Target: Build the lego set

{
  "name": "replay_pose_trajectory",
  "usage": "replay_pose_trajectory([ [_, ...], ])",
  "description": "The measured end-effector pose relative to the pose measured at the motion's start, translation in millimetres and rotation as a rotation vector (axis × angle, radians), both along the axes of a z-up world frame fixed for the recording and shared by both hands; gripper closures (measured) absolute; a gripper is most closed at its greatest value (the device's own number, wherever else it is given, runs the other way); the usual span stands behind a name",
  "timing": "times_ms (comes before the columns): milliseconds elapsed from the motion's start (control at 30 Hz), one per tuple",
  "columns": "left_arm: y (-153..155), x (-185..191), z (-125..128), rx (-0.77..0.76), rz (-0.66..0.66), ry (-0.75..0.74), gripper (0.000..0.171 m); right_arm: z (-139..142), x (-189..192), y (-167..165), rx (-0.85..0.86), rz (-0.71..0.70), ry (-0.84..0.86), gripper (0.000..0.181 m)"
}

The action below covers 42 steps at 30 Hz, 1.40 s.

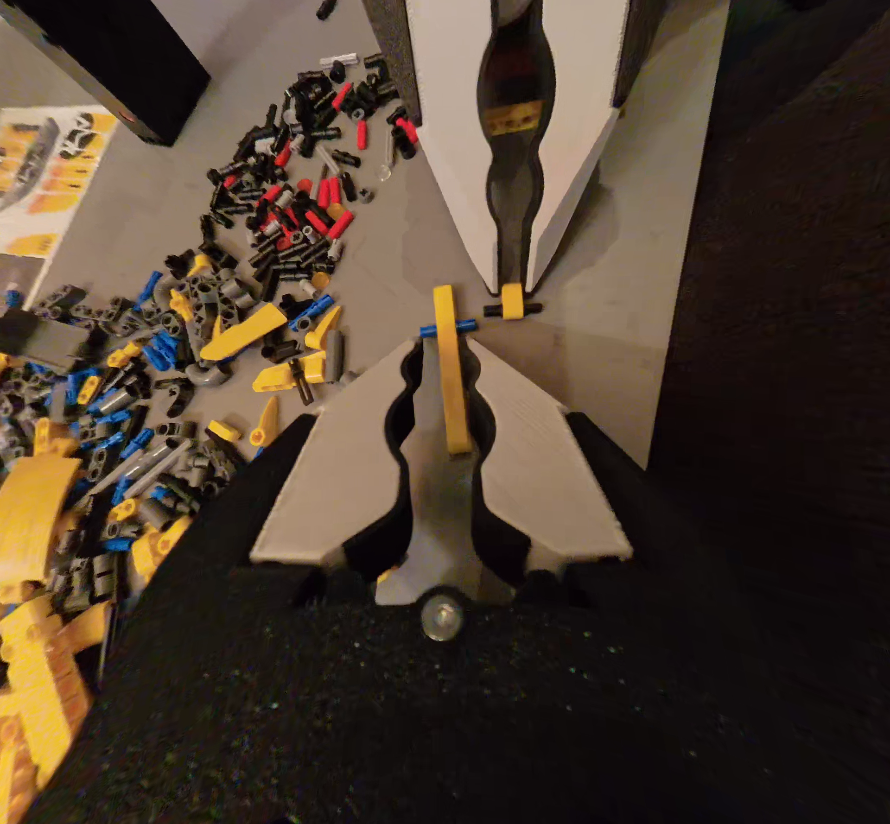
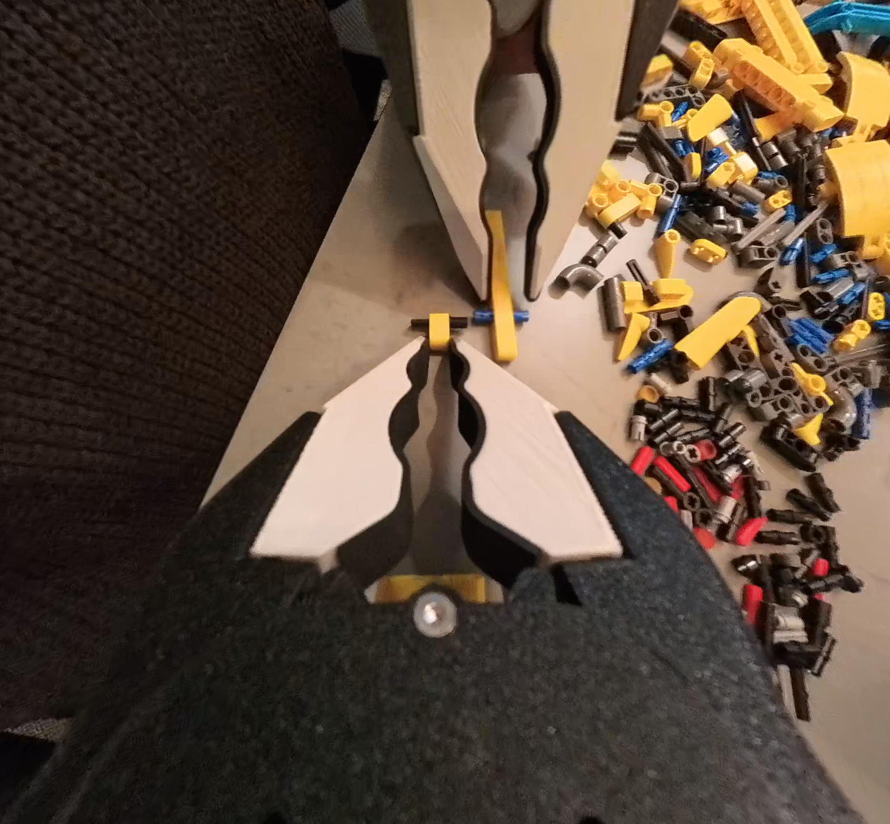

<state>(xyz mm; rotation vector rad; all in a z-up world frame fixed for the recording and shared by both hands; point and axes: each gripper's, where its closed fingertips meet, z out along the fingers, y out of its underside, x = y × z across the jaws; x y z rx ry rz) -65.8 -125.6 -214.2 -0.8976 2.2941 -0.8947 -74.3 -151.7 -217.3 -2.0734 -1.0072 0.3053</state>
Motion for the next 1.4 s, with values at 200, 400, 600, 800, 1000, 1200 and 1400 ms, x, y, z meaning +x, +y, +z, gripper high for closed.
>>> replay_pose_trajectory([
  [200,-4,-4,5,-0.107,-0.037,0.054,0.155,3,-4,3,0.016,0.006,0.014,0.173],
  [400,-5,-6,11,-0.196,-0.059,0.086,0.152,1,-6,8,0.033,0.008,-0.011,0.173],
  [600,3,-8,-1,-0.151,-0.007,0.142,0.150,1,-4,13,0.086,-0.005,-0.053,0.173],
  [800,1,-10,-2,-0.162,-0.026,0.158,0.149,2,2,16,0.129,-0.037,-0.088,0.167],
  [1000,-1,-11,-4,-0.179,-0.033,0.191,0.149,4,7,19,0.148,-0.065,-0.097,0.158],
  [1200,-1,-11,-3,-0.205,-0.036,0.213,0.150,6,9,23,0.181,-0.083,-0.114,0.148],
  [1400,-3,-13,-3,-0.208,-0.058,0.219,0.150,6,8,24,0.176,-0.089,-0.111,0.146],
])
